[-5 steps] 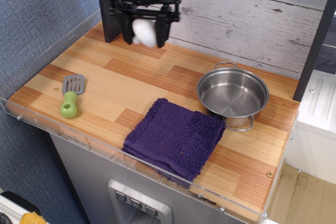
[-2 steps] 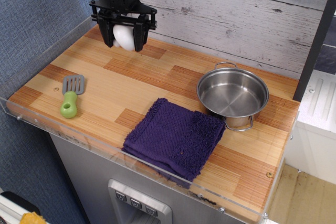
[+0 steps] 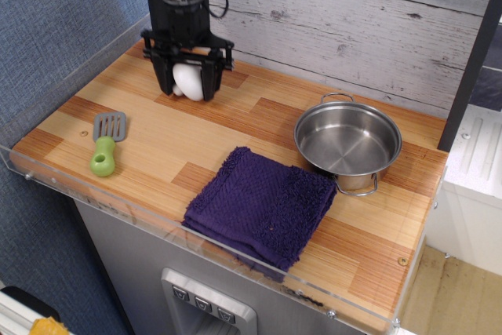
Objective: Place the mushroom behind the spatula.
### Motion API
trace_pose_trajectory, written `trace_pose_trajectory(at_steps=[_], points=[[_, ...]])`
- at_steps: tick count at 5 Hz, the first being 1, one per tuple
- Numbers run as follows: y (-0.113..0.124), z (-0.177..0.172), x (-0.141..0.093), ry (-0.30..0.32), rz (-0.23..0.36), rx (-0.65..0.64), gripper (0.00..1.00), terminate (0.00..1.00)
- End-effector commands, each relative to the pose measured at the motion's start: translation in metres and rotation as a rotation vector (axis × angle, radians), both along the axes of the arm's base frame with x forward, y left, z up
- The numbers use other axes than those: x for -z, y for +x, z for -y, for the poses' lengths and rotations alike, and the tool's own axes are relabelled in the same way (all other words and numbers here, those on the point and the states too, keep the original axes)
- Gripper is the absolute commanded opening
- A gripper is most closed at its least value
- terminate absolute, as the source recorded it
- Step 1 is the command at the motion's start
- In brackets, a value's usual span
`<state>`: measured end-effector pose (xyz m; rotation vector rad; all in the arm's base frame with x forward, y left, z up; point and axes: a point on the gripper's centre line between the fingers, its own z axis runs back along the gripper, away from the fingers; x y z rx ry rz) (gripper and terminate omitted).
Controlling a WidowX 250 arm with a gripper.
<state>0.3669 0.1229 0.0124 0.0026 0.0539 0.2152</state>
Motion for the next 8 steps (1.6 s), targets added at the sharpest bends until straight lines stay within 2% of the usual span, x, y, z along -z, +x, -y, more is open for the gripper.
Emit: trace_pose_trajectory(at_steps=[1, 3, 4, 6, 7, 8], points=[[0.006, -0.009, -0.011, 0.000, 0.024, -0.019, 1.00, 0.00], [0.001, -0.001, -0.025, -0.005, 0.031, 0.004, 1.00, 0.00], [-0.003, 0.006, -0.045, -0.008, 0.050, 0.008, 1.00, 0.00], [-0.008, 0.017, -0.114, 0.000, 0.175, 0.011, 1.00, 0.00], [-0.006, 0.020, -0.148, 0.001, 0.033, 0.068, 1.00, 0.00], [-0.001, 0.023, -0.163, -0.042, -0.112, 0.123, 1.00, 0.00]])
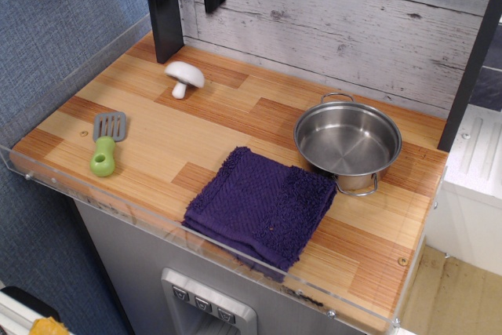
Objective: Place the mushroom behind the spatula.
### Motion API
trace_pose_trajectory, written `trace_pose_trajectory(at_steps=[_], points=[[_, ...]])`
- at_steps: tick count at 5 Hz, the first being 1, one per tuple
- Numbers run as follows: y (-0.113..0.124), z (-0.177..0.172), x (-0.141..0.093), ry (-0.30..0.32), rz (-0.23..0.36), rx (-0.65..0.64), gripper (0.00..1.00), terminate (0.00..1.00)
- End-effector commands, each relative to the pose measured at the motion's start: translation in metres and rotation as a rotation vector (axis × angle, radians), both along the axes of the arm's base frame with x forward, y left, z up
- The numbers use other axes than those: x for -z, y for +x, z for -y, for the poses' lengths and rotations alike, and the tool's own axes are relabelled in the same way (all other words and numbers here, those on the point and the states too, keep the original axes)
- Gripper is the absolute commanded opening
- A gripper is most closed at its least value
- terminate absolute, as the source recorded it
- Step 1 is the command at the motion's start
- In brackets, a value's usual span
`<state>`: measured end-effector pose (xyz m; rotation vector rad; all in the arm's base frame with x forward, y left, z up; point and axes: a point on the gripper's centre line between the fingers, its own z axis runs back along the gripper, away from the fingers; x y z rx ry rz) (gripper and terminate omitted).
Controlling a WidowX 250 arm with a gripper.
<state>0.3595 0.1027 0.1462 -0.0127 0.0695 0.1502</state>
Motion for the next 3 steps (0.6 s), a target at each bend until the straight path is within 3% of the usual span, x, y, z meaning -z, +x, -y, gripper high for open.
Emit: trace_pose_trajectory(at_steps=[1, 2, 3], points=[[0.0122, 0.0033, -0.0398, -0.022, -0.118, 0.114, 1.00, 0.00], [0.0122, 0.0033, -0.0398, -0.022, -0.118, 0.114, 1.00, 0.00], [0.0122, 0.0033, -0.0398, -0.022, -0.118, 0.114, 1.00, 1.00]])
